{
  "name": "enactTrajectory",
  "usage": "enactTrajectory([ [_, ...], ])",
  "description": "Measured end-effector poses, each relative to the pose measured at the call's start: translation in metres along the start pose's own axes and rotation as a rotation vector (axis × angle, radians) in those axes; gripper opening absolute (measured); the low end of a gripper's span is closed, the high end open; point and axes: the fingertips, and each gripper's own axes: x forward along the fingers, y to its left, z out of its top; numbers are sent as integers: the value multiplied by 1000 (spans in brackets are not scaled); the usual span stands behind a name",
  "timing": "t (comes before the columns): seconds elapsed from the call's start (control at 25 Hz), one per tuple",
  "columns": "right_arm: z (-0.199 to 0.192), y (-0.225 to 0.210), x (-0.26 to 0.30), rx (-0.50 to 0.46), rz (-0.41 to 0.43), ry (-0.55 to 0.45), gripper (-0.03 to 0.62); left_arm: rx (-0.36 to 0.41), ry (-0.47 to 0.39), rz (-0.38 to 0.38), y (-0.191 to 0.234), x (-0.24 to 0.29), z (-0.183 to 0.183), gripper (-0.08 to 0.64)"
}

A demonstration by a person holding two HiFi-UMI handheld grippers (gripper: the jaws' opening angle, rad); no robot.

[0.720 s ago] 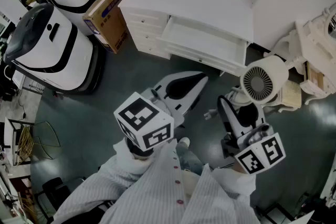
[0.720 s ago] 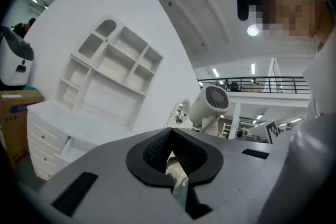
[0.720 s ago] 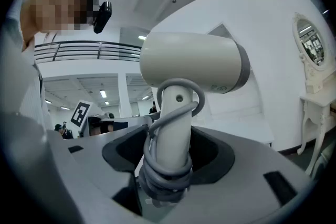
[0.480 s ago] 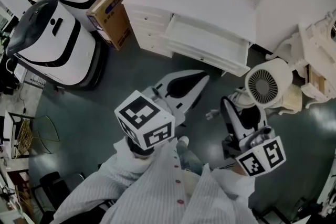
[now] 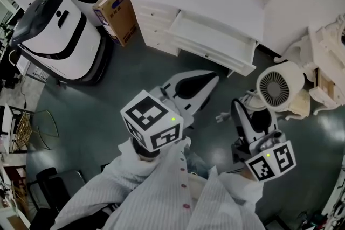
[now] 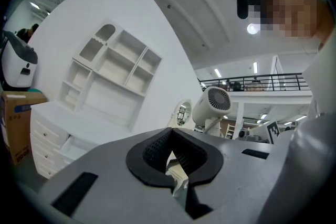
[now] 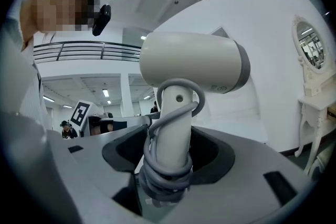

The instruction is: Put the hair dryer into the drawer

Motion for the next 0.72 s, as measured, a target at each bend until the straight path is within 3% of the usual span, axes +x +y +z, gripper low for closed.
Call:
enactTrajectory([
  [0.36, 4, -16, 2, 9, 17, 6, 233, 13, 10, 18, 1, 16, 1, 9],
  [0.72, 4, -43, 47, 21, 17, 23, 233, 1, 20, 4, 45, 50, 8, 9],
])
